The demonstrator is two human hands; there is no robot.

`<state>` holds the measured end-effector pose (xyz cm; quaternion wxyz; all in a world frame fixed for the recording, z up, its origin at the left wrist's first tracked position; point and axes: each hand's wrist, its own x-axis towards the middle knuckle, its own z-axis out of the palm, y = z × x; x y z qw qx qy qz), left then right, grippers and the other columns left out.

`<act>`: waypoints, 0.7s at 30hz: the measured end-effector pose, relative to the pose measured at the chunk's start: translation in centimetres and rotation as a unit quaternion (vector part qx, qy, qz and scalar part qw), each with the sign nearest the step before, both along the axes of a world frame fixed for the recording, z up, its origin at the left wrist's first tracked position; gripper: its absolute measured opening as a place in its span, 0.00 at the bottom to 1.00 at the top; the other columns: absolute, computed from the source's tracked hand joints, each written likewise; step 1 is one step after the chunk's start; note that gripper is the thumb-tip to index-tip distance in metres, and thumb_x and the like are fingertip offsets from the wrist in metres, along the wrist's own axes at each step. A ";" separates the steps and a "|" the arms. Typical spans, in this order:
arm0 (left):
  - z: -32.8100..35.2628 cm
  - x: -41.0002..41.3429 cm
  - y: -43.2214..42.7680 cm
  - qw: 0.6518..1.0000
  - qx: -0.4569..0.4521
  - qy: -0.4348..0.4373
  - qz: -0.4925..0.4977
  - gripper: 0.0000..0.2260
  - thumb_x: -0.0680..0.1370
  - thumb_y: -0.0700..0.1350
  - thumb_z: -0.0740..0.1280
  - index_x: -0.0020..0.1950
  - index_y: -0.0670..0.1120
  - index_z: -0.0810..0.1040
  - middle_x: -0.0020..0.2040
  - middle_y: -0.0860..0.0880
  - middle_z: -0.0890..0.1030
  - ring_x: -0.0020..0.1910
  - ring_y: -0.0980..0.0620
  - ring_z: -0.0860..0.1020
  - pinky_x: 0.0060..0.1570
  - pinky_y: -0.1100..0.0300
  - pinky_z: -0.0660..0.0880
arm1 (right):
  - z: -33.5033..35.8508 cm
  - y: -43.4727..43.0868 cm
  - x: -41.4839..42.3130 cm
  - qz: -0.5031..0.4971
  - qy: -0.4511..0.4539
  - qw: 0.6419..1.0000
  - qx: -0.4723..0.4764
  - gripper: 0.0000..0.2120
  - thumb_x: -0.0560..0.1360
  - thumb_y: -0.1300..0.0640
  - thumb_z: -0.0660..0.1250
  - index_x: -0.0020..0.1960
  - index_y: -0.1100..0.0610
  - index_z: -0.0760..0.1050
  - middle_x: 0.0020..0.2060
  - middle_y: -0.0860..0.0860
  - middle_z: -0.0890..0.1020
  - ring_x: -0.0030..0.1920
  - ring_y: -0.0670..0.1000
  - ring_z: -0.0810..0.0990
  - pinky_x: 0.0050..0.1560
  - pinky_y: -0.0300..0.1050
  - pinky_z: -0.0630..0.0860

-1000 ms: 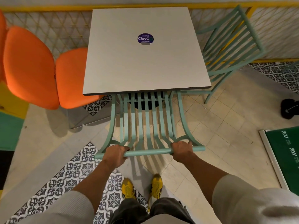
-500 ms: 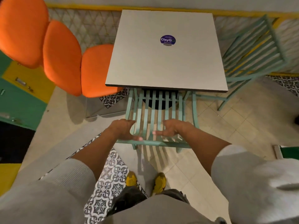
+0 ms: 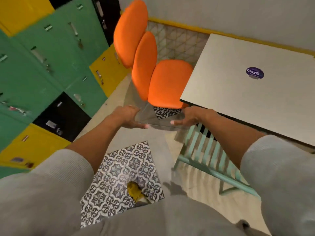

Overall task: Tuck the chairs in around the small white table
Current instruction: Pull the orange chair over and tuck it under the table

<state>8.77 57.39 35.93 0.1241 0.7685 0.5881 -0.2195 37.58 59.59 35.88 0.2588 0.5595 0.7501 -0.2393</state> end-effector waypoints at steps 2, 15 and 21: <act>1.0 -5.0 1.5 1.000 0.004 0.002 0.003 0.59 0.66 0.87 0.56 0.87 0.49 0.58 0.84 0.45 0.67 0.81 0.43 0.67 0.74 0.43 0.71 | 0.7 2.6 -5.3 0.001 0.013 1.000 0.010 0.55 0.73 0.18 0.58 0.84 0.59 0.64 0.80 0.60 0.70 0.76 0.62 0.72 0.76 0.55 0.70; 4.8 -28.8 16.2 0.998 -0.007 -0.016 -0.062 0.58 0.66 0.84 0.62 0.87 0.50 0.59 0.85 0.47 0.65 0.82 0.42 0.65 0.76 0.43 0.68 | 4.8 16.3 -25.6 -0.041 0.038 0.995 0.083 0.65 0.66 0.11 0.49 0.86 0.58 0.59 0.82 0.59 0.68 0.80 0.63 0.68 0.76 0.57 0.67; 7.1 -29.7 27.1 0.980 0.055 -0.023 -0.189 0.57 0.68 0.83 0.62 0.87 0.51 0.57 0.86 0.49 0.62 0.85 0.47 0.59 0.81 0.44 0.61 | 6.3 22.9 -28.5 -0.108 0.066 0.975 0.180 0.65 0.65 0.09 0.48 0.85 0.56 0.59 0.74 0.62 0.77 0.71 0.66 0.77 0.65 0.60 0.77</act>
